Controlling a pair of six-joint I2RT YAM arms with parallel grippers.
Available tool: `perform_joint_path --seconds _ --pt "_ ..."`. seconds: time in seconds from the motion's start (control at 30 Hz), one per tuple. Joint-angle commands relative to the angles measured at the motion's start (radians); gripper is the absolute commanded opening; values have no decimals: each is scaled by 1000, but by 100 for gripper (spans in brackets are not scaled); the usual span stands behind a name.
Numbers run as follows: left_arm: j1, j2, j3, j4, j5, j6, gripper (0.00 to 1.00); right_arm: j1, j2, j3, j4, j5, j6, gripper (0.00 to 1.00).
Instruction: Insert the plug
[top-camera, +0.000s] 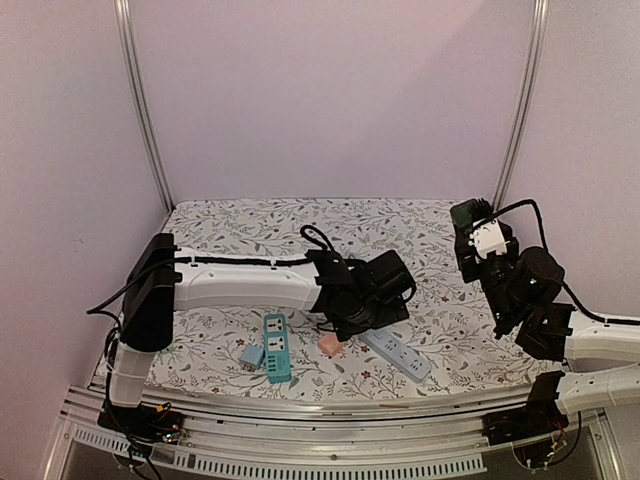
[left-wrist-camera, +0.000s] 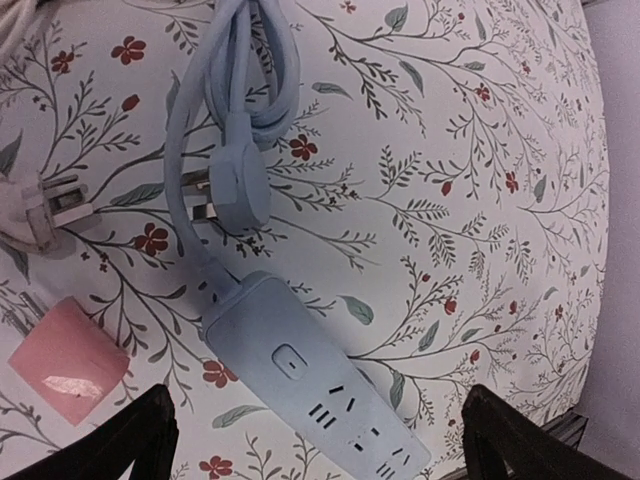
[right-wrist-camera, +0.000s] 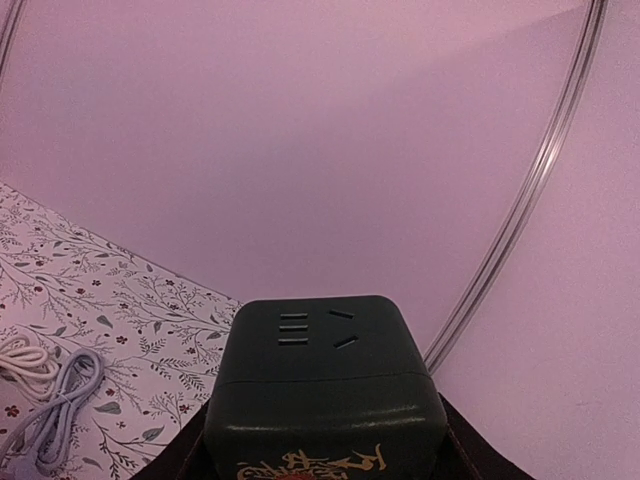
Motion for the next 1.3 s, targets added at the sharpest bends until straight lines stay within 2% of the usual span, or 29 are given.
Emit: perform_joint_path --seconds 0.0,0.23,0.67,1.0,1.27 --pt "-28 51 43 -155 14 -114 99 -4 -32 -29 30 23 29 0" --pt "-32 123 77 -162 32 -208 98 -6 -55 -45 28 15 43 0" --pt "-26 279 271 -236 36 -222 93 -5 -51 -63 31 0 51 0" --pt "-26 366 405 -304 23 -91 70 -5 -57 -67 31 -1 50 0" --pt "-18 378 394 -316 47 -29 54 -6 -61 -71 30 -8 58 0"
